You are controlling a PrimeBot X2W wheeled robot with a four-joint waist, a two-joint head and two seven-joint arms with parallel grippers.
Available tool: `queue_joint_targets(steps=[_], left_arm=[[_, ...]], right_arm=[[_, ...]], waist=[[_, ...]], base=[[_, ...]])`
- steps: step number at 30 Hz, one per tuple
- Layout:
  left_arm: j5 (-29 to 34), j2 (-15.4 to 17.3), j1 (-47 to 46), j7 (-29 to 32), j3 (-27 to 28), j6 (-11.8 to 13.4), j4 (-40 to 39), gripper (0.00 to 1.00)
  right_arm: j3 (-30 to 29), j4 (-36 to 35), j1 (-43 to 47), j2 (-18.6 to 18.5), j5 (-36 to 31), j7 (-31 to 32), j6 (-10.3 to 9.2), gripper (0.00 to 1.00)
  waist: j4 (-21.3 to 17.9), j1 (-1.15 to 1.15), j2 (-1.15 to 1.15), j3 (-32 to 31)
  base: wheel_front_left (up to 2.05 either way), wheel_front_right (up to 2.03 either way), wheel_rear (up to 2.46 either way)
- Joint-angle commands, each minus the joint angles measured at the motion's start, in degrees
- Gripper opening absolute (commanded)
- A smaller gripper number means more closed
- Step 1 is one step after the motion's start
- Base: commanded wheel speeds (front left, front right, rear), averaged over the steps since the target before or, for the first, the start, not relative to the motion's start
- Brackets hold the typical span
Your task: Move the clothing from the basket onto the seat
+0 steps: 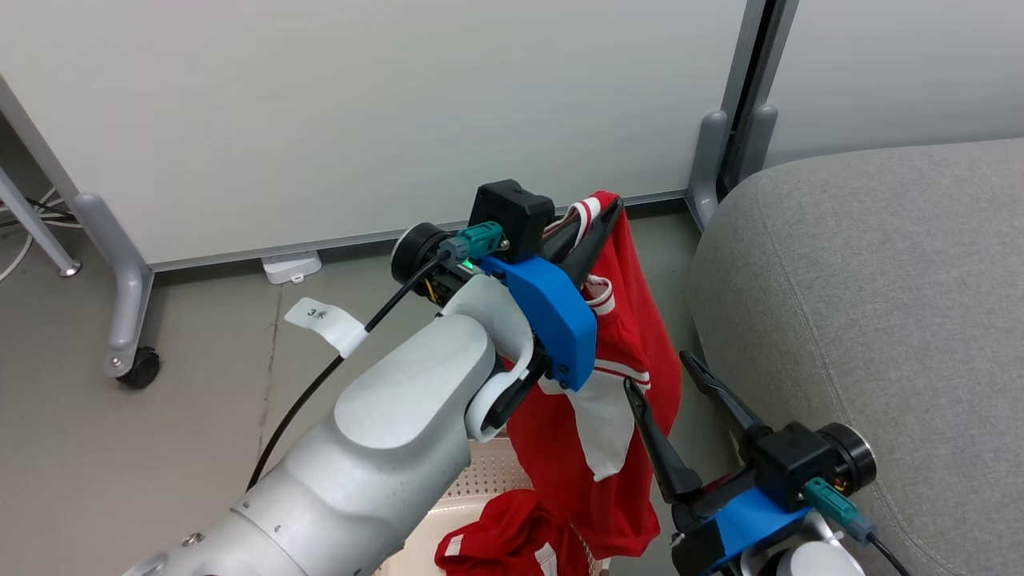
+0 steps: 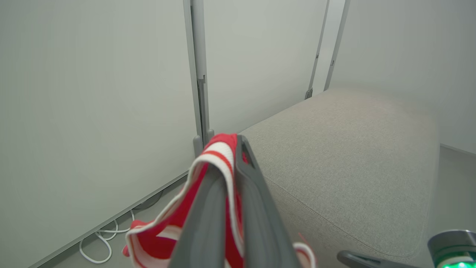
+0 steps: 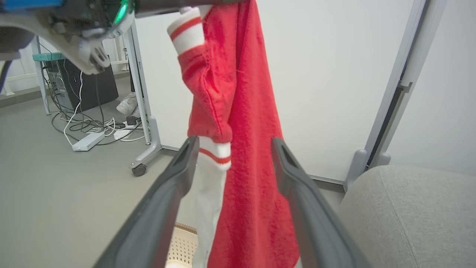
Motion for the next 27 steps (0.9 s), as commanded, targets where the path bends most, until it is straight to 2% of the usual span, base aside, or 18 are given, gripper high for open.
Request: queue_joint_targets(steps=[1, 9, 27], left_arm=[[-0.3, 0.0, -1.2, -0.4, -0.2, 0.2, 0.2, 0.0], [-3.0, 0.0, -1.9, -1.2, -3.1, 0.6, 0.1, 0.0], [-8.0, 0.0, -2.7, -2.1, -9.5, 1.8, -0.9, 0.0]], right_arm=[[0.2, 0.2, -0.9, -0.2, 0.2, 0.1, 0.01, 1.0], [1.7, 4.0, -3.6, -0.2, -0.6, 2.8, 0.01, 1.0], [-0.6, 12.7, -10.9, -0.2, -2.2, 6.6, 0.01, 1.0]], waist=[[0.0, 0.0, 0.0, 0.0], [0.4, 0.0, 0.0, -0.7], [1.4, 0.0, 0.0, -1.5]], base=[[0.0, 0.0, 0.0], [0.0, 0.0, 0.0], [0.0, 0.0, 0.0]])
